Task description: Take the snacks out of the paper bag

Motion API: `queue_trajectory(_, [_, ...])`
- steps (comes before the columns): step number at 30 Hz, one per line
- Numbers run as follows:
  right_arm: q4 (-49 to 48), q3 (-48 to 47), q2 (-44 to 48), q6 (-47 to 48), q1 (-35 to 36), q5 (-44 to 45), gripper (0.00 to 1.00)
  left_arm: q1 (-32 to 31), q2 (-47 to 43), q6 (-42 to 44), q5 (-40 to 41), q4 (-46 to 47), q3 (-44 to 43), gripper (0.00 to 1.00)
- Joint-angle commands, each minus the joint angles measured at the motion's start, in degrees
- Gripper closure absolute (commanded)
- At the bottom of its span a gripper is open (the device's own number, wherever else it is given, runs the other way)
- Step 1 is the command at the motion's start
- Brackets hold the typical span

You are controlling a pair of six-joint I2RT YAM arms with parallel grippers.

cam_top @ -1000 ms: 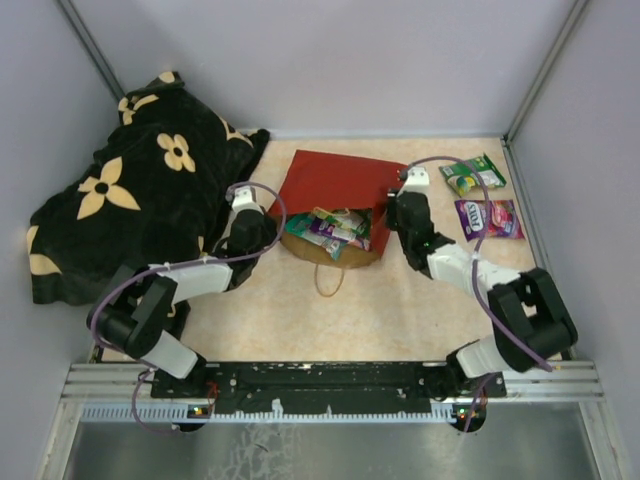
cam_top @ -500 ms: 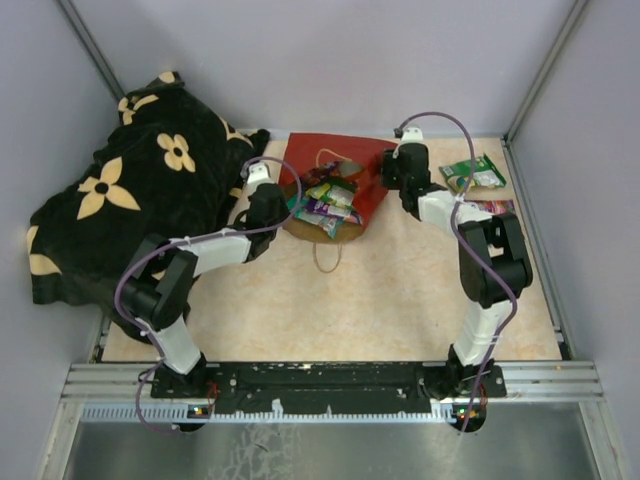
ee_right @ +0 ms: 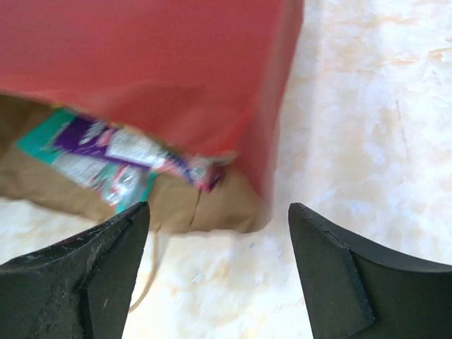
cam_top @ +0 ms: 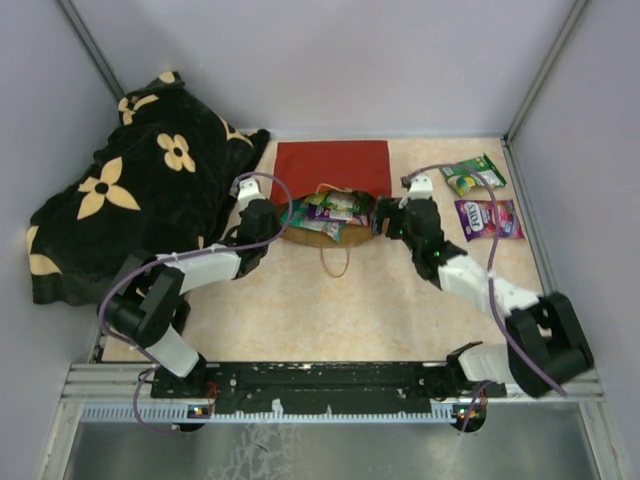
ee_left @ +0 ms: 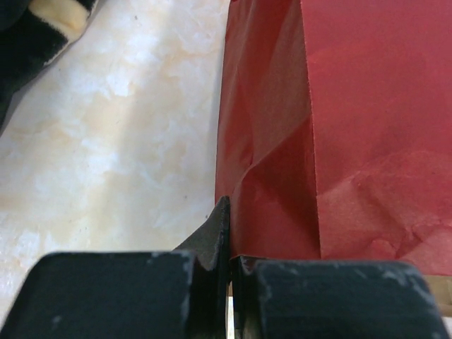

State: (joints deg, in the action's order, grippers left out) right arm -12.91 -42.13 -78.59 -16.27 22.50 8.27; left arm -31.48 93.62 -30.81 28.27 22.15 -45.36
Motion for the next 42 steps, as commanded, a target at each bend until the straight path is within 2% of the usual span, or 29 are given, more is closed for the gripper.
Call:
queue_trajectory(1, [-6.65,8.39,14.82,-1.54,6.32,9.89,0.2,-0.91,-3.36,-1.86,0.02,-1.93,3.91,1.0])
queue_trajectory(4, [-4.04,10.38,19.12,0.37,9.63,12.69,0.15,-1.28,-4.49,-2.27,0.06,-1.94,5.41,1.0])
queue_trajectory(7, [-0.63,9.67,17.97,1.95,10.63,16.01,0.03,-1.54,-5.1,-2.51,-0.42,-1.84,6.23,1.0])
queue_trajectory(12, [-0.94,8.61,14.75,3.85,10.57,17.28,0.03,-1.61,-4.87,-2.2,-1.19,-2.29,6.6,1.0])
queue_trajectory(15, [-2.45,6.7,11.14,5.18,9.2,13.87,0.09,-1.58,-4.33,-1.79,-2.07,-2.29,6.24,1.0])
queue_trajectory(19, [-5.59,5.57,7.1,1.94,3.3,5.54,0.23,-1.6,-2.83,-1.33,-3.29,-2.77,4.88,1.0])
queue_trajectory(25, [-8.93,3.42,2.14,1.68,0.16,2.99,0.44,-1.56,-0.12,-1.14,-3.89,-3.92,2.49,1.0])
queue_trajectory(31, [-11.26,0.04,-3.9,2.1,-2.76,-1.97,0.74,-1.56,0.07,0.04,-2.73,-4.15,1.77,1.0])
queue_trajectory(36, [-9.43,-6.54,-10.79,4.12,-4.39,-5.02,0.93,-1.58,-0.01,-1.09,-0.56,-5.95,1.31,1.0])
queue_trajectory(38, [-9.05,-9.48,-13.17,4.51,-4.42,-5.91,0.96,-1.56,-0.09,-1.62,0.24,-6.66,1.17,1.0])
queue_trajectory(42, [-7.38,-17.37,-19.62,4.58,-4.42,-9.54,0.97,-1.47,-0.16,-2.18,2.89,-7.74,0.75,1.0])
